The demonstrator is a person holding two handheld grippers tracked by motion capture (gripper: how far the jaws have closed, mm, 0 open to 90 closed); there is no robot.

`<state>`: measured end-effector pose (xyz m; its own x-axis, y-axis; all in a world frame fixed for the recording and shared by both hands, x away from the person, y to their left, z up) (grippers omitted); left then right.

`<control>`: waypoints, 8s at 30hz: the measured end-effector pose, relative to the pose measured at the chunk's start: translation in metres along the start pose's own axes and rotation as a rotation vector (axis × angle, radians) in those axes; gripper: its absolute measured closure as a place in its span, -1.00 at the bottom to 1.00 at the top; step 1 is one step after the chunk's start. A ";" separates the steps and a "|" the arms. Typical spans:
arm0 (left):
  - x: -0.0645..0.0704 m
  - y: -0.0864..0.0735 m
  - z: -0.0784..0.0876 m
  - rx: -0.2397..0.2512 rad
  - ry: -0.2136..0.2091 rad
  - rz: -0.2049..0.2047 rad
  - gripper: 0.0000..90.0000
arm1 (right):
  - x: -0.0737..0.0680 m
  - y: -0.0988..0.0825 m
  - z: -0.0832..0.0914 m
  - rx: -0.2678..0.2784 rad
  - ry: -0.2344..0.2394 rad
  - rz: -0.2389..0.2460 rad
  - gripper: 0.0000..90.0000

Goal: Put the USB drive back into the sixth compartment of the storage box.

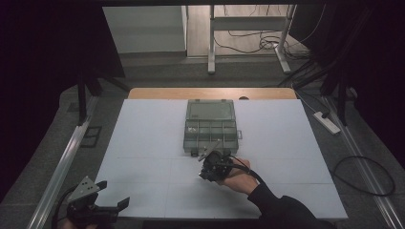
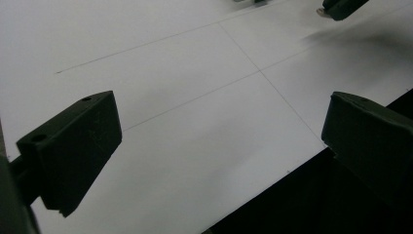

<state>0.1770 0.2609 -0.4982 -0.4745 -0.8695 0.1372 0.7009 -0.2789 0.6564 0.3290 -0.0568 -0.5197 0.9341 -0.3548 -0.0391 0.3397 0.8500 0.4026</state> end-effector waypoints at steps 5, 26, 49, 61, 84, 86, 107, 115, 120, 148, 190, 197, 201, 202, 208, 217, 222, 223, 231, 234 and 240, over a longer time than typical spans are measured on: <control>0.000 0.000 0.000 -0.002 -0.001 0.001 -0.98 | 0.006 0.003 0.007 0.033 -0.004 -0.019 0.75; -0.001 0.000 0.000 -0.002 -0.002 0.007 -0.98 | 0.029 0.014 0.020 0.100 -0.010 -0.099 0.75; -0.001 0.000 0.000 0.000 -0.004 0.008 -0.98 | 0.063 0.037 0.022 0.166 -0.084 -0.172 0.75; -0.001 0.000 0.000 -0.001 -0.004 0.007 -0.98 | 0.078 0.040 0.015 0.178 -0.122 -0.195 0.75; 0.000 0.000 0.000 -0.005 0.003 0.001 -0.97 | 0.093 0.043 -0.008 0.161 -0.168 -0.216 0.73; 0.000 0.000 0.000 -0.005 0.002 0.002 -0.97 | 0.093 0.043 -0.008 0.164 -0.172 -0.216 0.70; 0.000 0.000 0.000 -0.004 0.006 -0.001 -0.97 | 0.085 0.038 0.002 0.140 -0.145 -0.234 -0.16; 0.000 0.000 0.000 -0.004 0.006 -0.002 -0.97 | 0.083 0.037 0.003 0.131 -0.124 -0.253 -0.32; 0.000 0.000 0.000 -0.004 0.008 -0.002 -0.97 | 0.077 0.037 0.008 0.128 -0.116 -0.241 -0.49; 0.000 0.000 -0.001 -0.006 0.007 -0.001 -0.97 | 0.059 0.014 0.026 0.119 -0.099 -0.212 -0.92; 0.001 0.000 0.000 -0.001 0.004 -0.005 -0.97 | 0.045 -0.026 0.054 0.174 -0.125 -0.223 -0.99; 0.001 0.000 0.000 0.001 0.001 -0.007 -0.98 | 0.044 -0.036 0.060 0.176 -0.132 -0.235 -0.99; 0.001 0.000 0.000 0.003 -0.002 -0.007 -0.98 | 0.044 -0.041 0.063 0.182 -0.133 -0.246 -0.99; 0.001 0.000 0.000 0.003 -0.002 -0.007 -0.98 | 0.044 -0.042 0.064 0.181 -0.135 -0.247 -0.99; 0.001 0.000 0.000 0.002 -0.001 -0.009 -0.98 | 0.044 -0.052 0.067 0.177 -0.156 -0.258 -1.00; 0.001 0.000 0.000 0.001 -0.001 -0.009 -0.98 | 0.046 -0.070 0.077 0.185 -0.173 -0.285 -1.00; 0.001 0.000 0.000 0.000 -0.002 -0.008 -0.98 | 0.047 -0.083 0.082 0.184 -0.176 -0.309 -1.00; 0.001 0.000 0.000 0.000 -0.001 -0.008 -0.98 | 0.047 -0.085 0.083 0.182 -0.176 -0.314 -1.00; 0.001 0.000 0.000 0.000 -0.002 -0.007 -0.98 | 0.046 -0.100 0.085 0.177 -0.172 -0.337 -1.00; 0.001 0.000 0.000 -0.001 -0.001 -0.008 -0.98 | 0.044 -0.104 0.087 0.178 -0.179 -0.336 -1.00; 0.001 0.000 0.000 -0.001 -0.001 -0.008 -0.98 | 0.042 -0.111 0.089 0.175 -0.191 -0.334 -1.00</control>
<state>0.1767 0.2598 -0.4980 -0.4807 -0.8667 0.1331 0.6976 -0.2861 0.6569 0.3203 -0.2012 -0.4844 0.7333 -0.6793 -0.0297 0.5809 0.6031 0.5467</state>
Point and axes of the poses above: each handheld gripper's, and its own axes: z roughly backward along the jaws, y roughly out of its top, x roughly to its right, the point moved 4 cm from there along -z, roughly forward along the jaws, and after that the axes turned 7 degrees about -x, right-handed, at the moved point
